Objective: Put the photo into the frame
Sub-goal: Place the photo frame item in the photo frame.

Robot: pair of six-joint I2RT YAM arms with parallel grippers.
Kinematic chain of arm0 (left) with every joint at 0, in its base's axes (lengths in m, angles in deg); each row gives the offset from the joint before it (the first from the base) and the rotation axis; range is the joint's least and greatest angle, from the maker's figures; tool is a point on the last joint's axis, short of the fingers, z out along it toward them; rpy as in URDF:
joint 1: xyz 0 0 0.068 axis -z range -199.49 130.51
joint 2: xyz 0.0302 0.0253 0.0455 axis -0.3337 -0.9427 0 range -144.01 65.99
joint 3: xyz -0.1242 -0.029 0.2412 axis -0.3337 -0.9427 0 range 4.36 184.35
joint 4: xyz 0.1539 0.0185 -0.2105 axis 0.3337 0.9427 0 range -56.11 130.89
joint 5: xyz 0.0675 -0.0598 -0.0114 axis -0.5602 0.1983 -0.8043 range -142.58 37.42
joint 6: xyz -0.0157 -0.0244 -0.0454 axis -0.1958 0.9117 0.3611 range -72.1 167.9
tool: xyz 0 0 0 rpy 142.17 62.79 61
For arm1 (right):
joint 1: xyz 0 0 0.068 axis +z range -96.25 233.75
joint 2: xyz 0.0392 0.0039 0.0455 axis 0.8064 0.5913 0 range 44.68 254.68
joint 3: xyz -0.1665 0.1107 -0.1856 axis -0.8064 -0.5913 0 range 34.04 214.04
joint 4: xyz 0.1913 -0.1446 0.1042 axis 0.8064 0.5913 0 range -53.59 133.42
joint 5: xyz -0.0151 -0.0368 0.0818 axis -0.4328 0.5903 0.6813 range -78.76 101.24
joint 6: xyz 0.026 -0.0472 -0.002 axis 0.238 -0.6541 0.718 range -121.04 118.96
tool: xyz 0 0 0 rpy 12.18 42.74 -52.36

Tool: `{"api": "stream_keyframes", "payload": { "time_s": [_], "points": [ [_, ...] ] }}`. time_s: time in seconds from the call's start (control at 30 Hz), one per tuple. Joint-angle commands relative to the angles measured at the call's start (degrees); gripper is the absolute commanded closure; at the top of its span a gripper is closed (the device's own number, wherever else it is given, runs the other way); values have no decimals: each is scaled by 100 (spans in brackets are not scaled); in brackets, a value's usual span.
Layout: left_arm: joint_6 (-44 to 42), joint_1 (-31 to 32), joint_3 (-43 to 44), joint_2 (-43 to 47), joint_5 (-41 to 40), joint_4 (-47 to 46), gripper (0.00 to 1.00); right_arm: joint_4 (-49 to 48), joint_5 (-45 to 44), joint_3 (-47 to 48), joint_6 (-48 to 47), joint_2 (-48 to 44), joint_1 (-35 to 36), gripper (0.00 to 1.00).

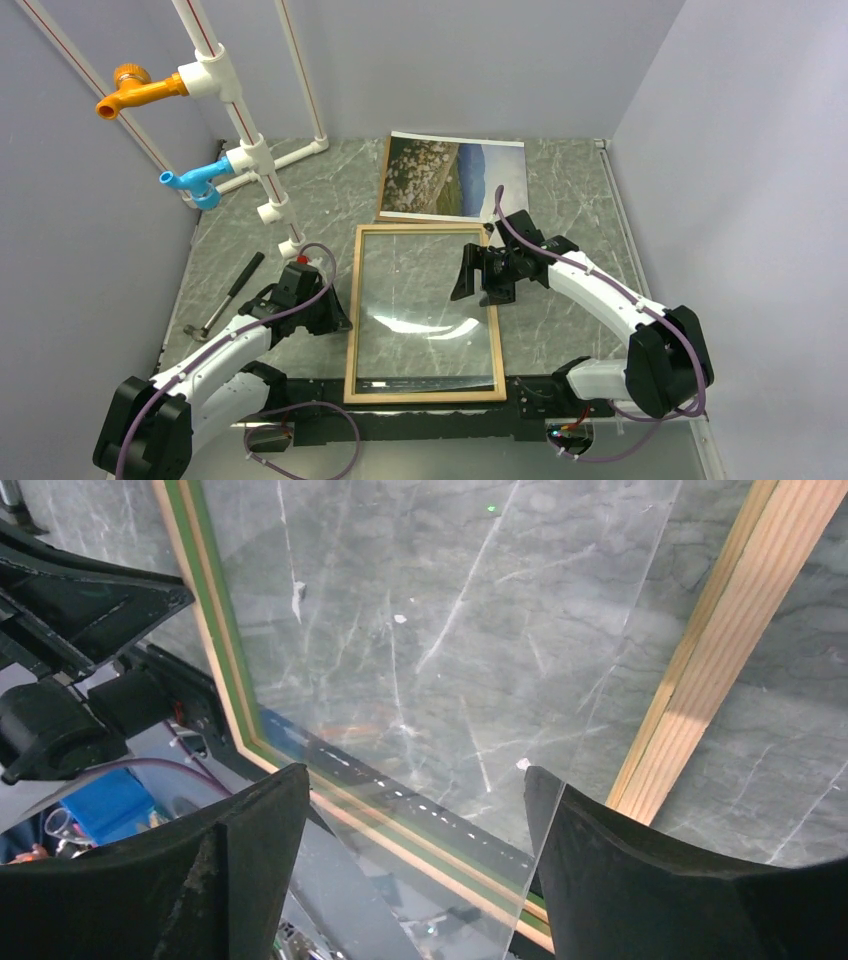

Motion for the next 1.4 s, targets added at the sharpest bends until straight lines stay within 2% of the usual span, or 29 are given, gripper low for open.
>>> {"api": "stream_keyframes", "payload": {
  "time_s": [0.0, 0.57, 1.13, 1.37],
  "points": [
    [-224, -6, -116, -98, -295, 34, 81, -3, -219, 7, -84, -53, 51, 18],
    [-239, -2, -113, -92, -273, 19, 82, 158, -865, -39, -178, 369, 260, 12],
    [-243, 3, -122, -59, -273, 20, 83, 289, -1389, -43, -188, 432, 330, 2],
    [-240, 3, -139, 23, -256, 21, 83, 293, -1469, -48, -161, 337, 337, 1]
  ]
}}
